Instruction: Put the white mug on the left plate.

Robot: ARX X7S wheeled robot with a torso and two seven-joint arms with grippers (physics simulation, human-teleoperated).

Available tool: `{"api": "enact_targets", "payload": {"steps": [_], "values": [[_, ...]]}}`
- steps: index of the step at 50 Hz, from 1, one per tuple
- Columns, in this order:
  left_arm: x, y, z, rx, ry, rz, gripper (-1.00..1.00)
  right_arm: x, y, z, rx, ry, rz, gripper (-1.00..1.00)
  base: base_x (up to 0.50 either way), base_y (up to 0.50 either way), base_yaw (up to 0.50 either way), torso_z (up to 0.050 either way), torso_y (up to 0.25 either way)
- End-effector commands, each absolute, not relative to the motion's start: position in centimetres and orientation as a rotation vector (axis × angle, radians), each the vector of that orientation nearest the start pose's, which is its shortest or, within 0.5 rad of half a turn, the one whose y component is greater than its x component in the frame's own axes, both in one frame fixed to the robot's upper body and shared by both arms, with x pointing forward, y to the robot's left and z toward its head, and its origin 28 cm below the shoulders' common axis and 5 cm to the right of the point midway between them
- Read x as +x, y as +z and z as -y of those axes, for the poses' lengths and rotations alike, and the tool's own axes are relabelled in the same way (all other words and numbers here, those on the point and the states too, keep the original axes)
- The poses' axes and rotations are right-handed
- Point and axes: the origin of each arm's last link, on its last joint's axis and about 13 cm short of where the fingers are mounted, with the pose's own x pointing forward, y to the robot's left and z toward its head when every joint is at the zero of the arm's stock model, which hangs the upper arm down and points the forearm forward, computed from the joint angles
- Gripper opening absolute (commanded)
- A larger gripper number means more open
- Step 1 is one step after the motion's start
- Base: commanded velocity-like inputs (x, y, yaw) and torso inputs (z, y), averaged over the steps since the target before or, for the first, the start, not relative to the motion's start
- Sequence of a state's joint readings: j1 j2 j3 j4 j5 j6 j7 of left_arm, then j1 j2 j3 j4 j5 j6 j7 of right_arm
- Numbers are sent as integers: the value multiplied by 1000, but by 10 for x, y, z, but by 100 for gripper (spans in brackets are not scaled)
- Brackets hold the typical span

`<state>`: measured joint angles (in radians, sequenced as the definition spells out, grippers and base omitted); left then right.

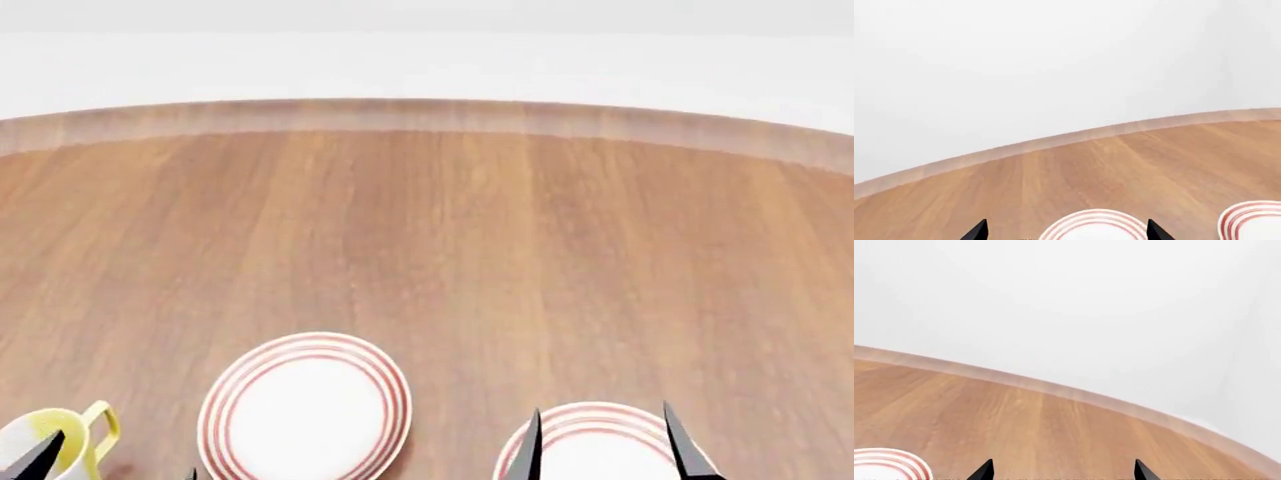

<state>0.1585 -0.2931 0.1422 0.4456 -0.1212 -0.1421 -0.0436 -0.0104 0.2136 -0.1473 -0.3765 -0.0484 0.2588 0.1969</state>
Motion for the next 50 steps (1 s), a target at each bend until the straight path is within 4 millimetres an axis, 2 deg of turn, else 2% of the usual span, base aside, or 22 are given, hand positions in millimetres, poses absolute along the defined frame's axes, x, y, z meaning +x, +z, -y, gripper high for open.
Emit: {"api": "enact_targets", "payload": {"steps": [1, 2, 15, 23, 31, 38, 50], "values": [[151, 61, -236, 176, -331, 104, 100, 205, 68, 112, -237, -53, 113, 100, 0, 0, 0, 0, 0], [147, 51, -238, 183, -347, 116, 100, 204, 68, 111, -239, -48, 112, 100, 0, 0, 0, 0, 0], [118, 47, -258, 228, -448, 122, 100, 204, 67, 111, -237, -53, 110, 100, 0, 0, 0, 0, 0], [99, 46, -264, 178, -536, 125, 100, 205, 66, 110, -238, -47, 110, 100, 0, 0, 0, 0, 0], [90, 33, -265, 156, -603, 76, 100, 207, 62, 110, -235, -47, 100, 100, 0, 0, 0, 0, 0], [77, 27, -268, 185, -745, 41, 100, 206, 64, 109, -236, -44, 104, 100, 0, 0, 0, 0, 0], [74, 12, -271, 244, -818, 28, 100, 207, 65, 108, -237, -41, 108, 100, 0, 0, 0, 0, 0]]}}
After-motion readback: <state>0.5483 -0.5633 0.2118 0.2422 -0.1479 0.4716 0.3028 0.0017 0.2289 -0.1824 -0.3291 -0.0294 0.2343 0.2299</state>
